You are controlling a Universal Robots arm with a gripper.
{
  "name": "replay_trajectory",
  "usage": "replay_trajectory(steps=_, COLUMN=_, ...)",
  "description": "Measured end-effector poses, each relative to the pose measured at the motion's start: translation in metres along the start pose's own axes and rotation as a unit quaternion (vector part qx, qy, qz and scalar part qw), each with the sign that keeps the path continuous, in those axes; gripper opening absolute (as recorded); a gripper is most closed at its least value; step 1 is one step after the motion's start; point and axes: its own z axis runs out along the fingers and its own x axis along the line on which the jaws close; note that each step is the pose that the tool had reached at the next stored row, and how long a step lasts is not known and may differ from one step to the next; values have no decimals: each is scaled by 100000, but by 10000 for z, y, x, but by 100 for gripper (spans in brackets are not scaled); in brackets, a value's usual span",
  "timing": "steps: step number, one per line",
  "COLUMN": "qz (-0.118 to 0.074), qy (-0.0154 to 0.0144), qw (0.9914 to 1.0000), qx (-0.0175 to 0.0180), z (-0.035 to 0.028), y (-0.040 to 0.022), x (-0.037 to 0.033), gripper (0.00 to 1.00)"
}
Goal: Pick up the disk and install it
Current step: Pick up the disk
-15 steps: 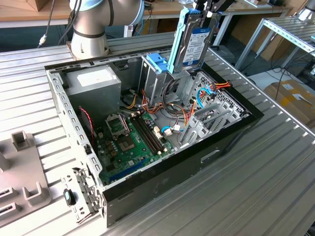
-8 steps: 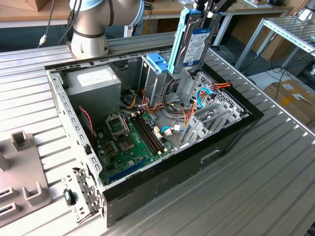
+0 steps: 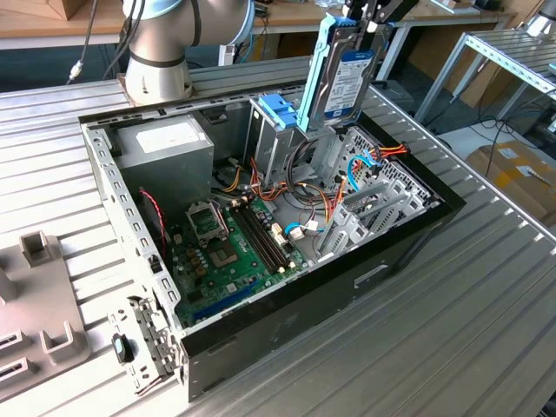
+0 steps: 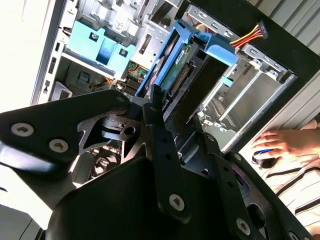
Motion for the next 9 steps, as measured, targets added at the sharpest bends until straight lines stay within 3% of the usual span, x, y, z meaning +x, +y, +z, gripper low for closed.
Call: replay_trajectory(steps=9, qz=-1, qy=-2, qw=100000, qx=1, z=2, y=0, x=30, gripper=35)
